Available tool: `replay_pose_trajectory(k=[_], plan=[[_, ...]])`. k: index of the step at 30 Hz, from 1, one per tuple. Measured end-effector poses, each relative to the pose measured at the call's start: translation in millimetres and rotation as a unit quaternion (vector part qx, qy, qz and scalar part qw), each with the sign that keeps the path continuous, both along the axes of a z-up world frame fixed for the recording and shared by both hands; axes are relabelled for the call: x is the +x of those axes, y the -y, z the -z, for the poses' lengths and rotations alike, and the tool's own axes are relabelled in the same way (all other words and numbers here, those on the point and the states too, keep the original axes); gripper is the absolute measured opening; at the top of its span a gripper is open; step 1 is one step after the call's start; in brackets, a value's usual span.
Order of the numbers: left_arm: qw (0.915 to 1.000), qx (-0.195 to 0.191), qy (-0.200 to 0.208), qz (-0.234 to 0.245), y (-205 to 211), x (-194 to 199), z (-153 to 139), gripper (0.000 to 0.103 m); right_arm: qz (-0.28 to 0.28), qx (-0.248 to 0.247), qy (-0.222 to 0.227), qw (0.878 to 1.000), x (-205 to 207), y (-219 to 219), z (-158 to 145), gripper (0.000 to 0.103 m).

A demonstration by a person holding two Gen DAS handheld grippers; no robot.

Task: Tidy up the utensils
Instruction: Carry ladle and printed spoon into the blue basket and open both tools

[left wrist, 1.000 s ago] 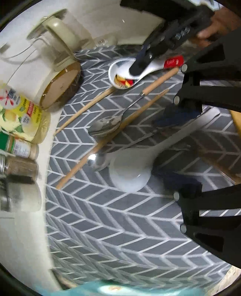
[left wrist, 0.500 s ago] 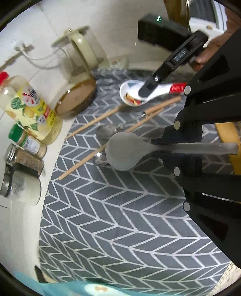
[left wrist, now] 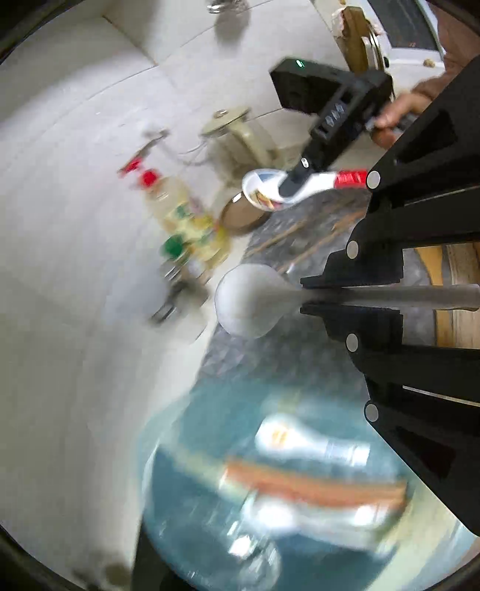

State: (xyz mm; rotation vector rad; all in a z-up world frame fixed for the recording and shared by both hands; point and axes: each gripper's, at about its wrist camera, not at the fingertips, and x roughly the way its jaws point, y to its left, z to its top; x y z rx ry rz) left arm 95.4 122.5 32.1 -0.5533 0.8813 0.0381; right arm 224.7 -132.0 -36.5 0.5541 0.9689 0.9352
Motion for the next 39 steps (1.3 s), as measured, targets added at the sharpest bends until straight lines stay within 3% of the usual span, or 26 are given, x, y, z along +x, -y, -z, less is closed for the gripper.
replay_pose_trajectory(k=[2, 5, 8, 12, 16, 20, 27, 29, 31, 33, 36, 38, 39], plan=[[0.9995, 0.030, -0.009, -0.009, -38.9, -16.3, -8.1, 0.009, -0.017, 0.003, 0.009, 1.000, -7.1, -39.9, -18.5, 0.008], [0.9967, 0.063, -0.046, -0.020, -92.4, -29.4, 3.4, 0.009, -0.040, -0.013, 0.002, 0.999, -21.8, -108.9, -28.9, 0.008], [0.9922, 0.087, -0.087, -0.022, -134.9, -31.5, 26.5, 0.009, -0.052, -0.062, -0.023, 0.996, -38.1, -178.0, -15.2, 0.008], [0.9887, 0.084, -0.124, -0.003, -166.4, -23.2, 57.6, 0.009, -0.055, -0.127, -0.077, 0.987, -46.5, -240.6, 19.4, 0.008], [0.9841, 0.074, -0.160, 0.016, -177.7, -13.0, 86.8, 0.009, -0.053, -0.196, -0.106, 0.973, -44.9, -277.3, 48.1, 0.008], [0.9807, 0.061, -0.184, 0.021, -177.1, -6.0, 106.2, 0.009, -0.047, -0.271, -0.091, 0.957, -44.8, -304.8, 56.9, 0.008], [0.9775, 0.064, -0.199, 0.030, -168.6, -3.3, 118.1, 0.010, -0.053, -0.321, -0.128, 0.937, -43.4, -321.7, 80.0, 0.010], [0.9781, 0.066, -0.196, 0.026, -168.8, -6.9, 112.9, 0.012, -0.060, -0.320, -0.127, 0.937, -44.9, -321.0, 77.4, 0.011], [0.9783, 0.074, -0.193, 0.018, -169.3, -9.7, 104.2, 0.026, -0.059, -0.313, -0.125, 0.940, -43.5, -316.5, 70.6, 0.011], [0.9815, 0.083, -0.172, 0.013, -166.3, -15.0, 83.5, 0.027, -0.061, -0.273, -0.124, 0.952, -38.4, -302.8, 49.0, 0.011], [0.9876, 0.092, -0.125, 0.021, -152.8, -23.8, 44.4, 0.031, -0.062, -0.204, -0.071, 0.974, -32.9, -268.6, -3.2, 0.010], [0.9910, 0.108, -0.069, 0.039, -130.3, -34.1, 6.8, 0.048, -0.066, -0.120, -0.018, 0.990, -28.8, -223.2, -48.9, 0.012], [0.9913, 0.113, -0.049, 0.045, -120.8, -38.1, -4.5, 0.062, -0.063, -0.101, 0.013, 0.993, -28.3, -205.5, -62.6, 0.018]])
